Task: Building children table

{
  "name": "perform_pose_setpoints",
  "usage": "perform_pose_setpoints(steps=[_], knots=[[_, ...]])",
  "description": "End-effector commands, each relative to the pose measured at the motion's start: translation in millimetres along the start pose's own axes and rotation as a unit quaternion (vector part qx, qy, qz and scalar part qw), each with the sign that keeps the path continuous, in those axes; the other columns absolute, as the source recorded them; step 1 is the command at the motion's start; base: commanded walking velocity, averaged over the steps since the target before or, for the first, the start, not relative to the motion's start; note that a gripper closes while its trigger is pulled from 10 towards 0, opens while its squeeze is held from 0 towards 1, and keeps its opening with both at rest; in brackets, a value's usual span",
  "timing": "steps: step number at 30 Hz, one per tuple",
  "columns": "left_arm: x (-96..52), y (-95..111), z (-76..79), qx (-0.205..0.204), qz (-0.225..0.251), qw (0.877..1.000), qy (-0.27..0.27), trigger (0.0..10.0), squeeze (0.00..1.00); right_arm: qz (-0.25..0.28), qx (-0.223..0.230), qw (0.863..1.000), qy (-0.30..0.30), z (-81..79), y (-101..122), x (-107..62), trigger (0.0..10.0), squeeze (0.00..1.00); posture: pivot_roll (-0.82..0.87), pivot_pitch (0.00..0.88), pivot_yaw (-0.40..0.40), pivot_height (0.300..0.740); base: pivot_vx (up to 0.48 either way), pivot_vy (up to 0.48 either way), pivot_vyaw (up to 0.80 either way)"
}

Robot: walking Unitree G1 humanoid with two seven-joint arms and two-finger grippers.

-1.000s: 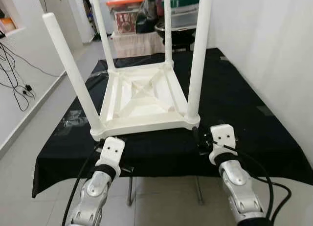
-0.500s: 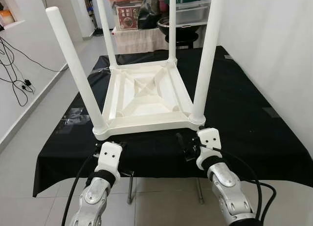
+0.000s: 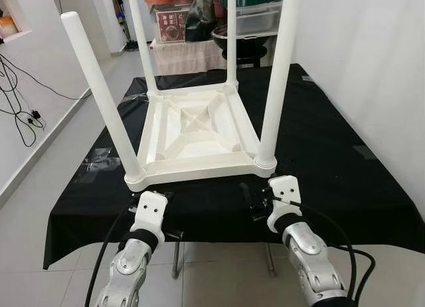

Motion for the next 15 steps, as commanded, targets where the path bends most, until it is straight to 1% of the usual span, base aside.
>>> perform_pose_setpoints(steps=[1,15], knots=[[-0.7,-5.6,-2.0,0.009,-0.013,1.0,-0.002,10.0,0.0,-0.009,0.011,1.0,0.008,-4.6,-3.8,0.4,10.0,0.0,-0.1,0.026,0.053,0.74,0.0,0.0,0.0],[-0.8,-7.7,-0.4,0.006,-0.016,1.0,-0.004,10.0,0.0,-0.012,0.015,1.0,0.013,-5.8,-5.9,-0.8,10.0,0.0,-0.1,0.022,0.052,0.74,0.0,0.0,0.0]])
Point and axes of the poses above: a point about 5 cm out from each wrist's last joint towards the gripper, its own x axis pointing out of the wrist towards the gripper, its own y axis along the axis of the wrist's last joint, z = x × y, the point moved 5 cm from there along x, pointing out of the wrist towards the gripper, and after that the axes turned 8 degrees about -x, right-handed, at the moved point
